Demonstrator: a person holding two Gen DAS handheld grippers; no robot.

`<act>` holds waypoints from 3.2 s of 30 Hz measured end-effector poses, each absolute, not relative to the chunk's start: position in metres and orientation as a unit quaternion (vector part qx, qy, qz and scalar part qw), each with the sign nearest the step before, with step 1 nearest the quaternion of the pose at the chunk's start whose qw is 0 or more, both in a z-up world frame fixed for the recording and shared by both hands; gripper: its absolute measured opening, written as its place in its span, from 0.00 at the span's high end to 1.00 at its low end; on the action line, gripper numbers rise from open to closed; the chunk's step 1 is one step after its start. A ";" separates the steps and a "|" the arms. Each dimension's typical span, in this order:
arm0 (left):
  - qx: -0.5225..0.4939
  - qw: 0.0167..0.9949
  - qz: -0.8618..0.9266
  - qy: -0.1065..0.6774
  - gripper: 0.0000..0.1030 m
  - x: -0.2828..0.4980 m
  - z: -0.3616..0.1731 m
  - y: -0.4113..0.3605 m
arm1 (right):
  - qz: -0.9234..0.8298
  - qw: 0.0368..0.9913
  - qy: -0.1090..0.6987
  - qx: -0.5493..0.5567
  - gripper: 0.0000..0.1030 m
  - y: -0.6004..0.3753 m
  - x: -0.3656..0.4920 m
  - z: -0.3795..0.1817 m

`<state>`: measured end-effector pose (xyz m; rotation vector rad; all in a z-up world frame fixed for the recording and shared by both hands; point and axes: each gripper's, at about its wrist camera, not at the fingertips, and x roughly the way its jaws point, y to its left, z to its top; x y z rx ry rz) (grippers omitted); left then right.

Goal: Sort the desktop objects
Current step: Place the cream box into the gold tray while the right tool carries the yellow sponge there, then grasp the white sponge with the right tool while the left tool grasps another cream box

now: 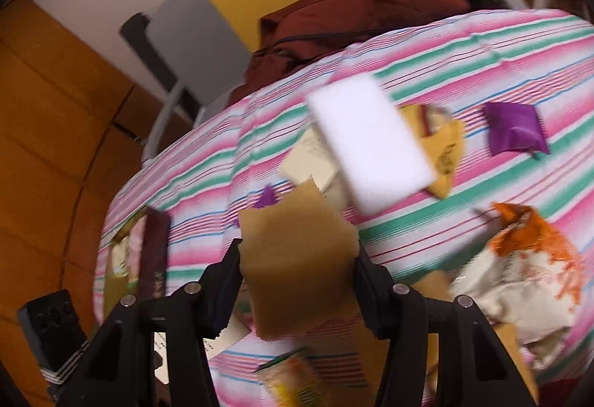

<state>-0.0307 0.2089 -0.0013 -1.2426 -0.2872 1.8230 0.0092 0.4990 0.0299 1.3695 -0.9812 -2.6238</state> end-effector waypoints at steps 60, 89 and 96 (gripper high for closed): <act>-0.433 0.022 0.901 -0.007 0.52 -0.095 -0.015 -0.075 | -0.900 0.101 -0.159 0.393 0.09 0.237 -0.072 0.083; -0.436 0.217 0.873 -0.024 0.43 -0.035 0.035 0.081 | -0.896 -0.022 -0.148 0.419 0.09 0.401 -0.013 0.064; -0.438 0.282 0.854 0.013 0.43 -0.020 0.035 0.139 | -0.897 -0.115 -0.142 0.402 0.09 0.489 -0.004 0.073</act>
